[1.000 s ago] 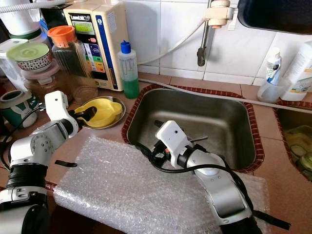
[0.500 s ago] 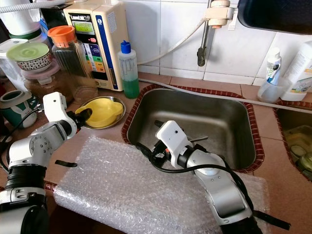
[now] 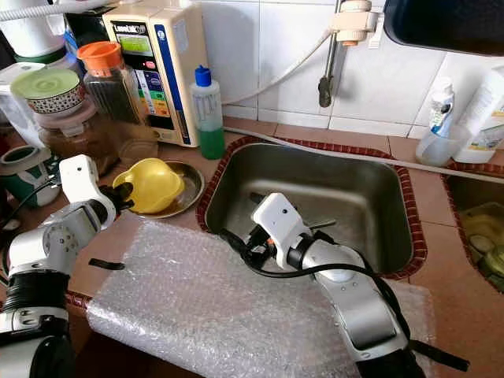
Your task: Kitchen organization
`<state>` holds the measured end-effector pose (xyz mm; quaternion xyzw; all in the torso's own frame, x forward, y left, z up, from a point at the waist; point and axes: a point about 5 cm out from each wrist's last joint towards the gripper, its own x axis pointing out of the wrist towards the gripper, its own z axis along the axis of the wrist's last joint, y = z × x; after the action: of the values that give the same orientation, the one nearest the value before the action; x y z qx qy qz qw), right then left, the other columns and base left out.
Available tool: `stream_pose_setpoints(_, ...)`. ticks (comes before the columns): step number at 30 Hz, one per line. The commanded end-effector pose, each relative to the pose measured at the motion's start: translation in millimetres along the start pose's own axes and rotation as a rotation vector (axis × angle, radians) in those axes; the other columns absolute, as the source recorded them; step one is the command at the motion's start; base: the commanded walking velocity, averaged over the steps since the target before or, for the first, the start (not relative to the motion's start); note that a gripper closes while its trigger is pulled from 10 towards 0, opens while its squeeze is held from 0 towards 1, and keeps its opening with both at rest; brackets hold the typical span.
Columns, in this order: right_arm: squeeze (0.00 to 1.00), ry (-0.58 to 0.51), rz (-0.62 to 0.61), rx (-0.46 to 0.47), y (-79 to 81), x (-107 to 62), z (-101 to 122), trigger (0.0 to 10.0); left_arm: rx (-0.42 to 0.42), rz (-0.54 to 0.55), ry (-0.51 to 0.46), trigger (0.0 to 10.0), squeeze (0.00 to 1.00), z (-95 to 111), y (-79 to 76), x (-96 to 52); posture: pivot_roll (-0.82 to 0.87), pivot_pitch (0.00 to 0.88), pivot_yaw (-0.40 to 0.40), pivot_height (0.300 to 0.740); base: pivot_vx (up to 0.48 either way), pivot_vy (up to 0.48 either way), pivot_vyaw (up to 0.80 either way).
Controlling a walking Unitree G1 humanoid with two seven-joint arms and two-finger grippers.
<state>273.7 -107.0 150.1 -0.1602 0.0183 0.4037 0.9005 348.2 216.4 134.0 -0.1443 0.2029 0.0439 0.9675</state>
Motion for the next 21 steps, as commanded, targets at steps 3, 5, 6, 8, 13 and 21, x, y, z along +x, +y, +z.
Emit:
stream_pose_setpoints(3,0.0,-0.009,0.006,-0.01,-1.0,0.8,2,10.0,0.012,0.045,0.01,0.0,0.0,-3,13.4,-2.5,-0.04,0.0,0.067,0.74,0.0,0.0,0.0)
stream_pose_setpoints(5,0.0,-0.008,0.005,-0.01,-1.4,0.6,2,10.0,0.013,0.051,0.008,0.0,0.0,-3,15.3,-2.9,-0.04,0.0,0.066,0.74,0.0,0.0,0.0)
stream_pose_setpoints(6,0.0,-0.008,0.006,-0.011,-1.5,0.6,2,10.0,0.013,0.053,0.006,0.0,0.0,-2,15.9,-3.0,-0.04,0.0,0.066,0.74,0.0,0.0,0.0)
stream_pose_setpoints(8,0.0,-0.008,0.006,-0.012,-1.8,0.5,2,10.0,0.024,0.065,-0.011,0.0,0.0,0,17.7,-3.4,-0.04,0.0,0.064,0.74,0.0,0.0,0.0)
stream_pose_setpoints(13,0.0,-0.008,0.006,-0.015,-2.5,0.5,3,10.0,-0.016,0.047,-0.116,0.0,0.0,12,10.3,-5.0,-0.04,0.0,0.061,0.74,0.0,0.0,0.0)
stream_pose_setpoints(21,0.0,-0.005,0.0,-0.018,-4.4,0.3,2,10.0,-0.007,0.011,-0.161,0.0,0.0,10,-2.8,-6.2,-0.05,0.0,0.061,0.74,0.0,0.0,0.0)
